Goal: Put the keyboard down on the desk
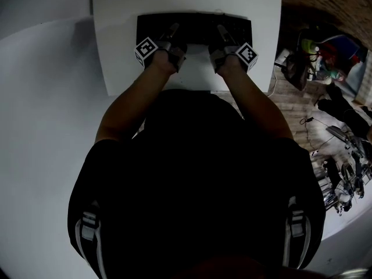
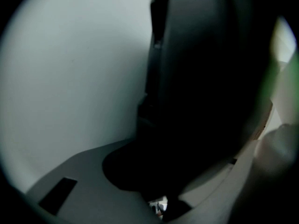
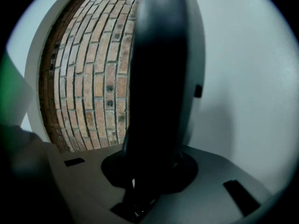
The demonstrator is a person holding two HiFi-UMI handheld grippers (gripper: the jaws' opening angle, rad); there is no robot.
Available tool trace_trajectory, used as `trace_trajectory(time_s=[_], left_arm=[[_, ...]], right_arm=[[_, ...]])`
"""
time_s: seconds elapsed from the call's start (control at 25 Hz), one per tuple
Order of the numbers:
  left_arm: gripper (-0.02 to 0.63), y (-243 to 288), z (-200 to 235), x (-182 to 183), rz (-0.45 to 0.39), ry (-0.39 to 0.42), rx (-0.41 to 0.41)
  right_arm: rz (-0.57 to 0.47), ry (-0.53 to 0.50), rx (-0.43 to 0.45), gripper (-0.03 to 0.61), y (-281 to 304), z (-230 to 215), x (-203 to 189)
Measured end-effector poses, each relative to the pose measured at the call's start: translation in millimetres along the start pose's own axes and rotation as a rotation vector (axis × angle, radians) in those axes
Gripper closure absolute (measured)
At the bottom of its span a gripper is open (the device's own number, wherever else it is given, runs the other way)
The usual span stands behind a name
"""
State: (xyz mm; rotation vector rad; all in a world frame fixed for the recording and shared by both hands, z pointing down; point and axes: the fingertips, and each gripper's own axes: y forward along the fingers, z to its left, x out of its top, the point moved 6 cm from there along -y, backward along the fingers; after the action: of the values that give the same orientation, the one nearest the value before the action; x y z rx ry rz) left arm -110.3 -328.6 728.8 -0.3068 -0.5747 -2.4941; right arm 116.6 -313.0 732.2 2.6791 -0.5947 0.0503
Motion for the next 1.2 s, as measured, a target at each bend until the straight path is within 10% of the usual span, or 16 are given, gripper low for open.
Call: trace_trajectory(time_s=[1.2], left_arm=[[0.388,-7,6,-11,0.011,-0.026,-0.011]], right_arm=[[0.013,0.086,-0.141,0.373,-5,0,-7]])
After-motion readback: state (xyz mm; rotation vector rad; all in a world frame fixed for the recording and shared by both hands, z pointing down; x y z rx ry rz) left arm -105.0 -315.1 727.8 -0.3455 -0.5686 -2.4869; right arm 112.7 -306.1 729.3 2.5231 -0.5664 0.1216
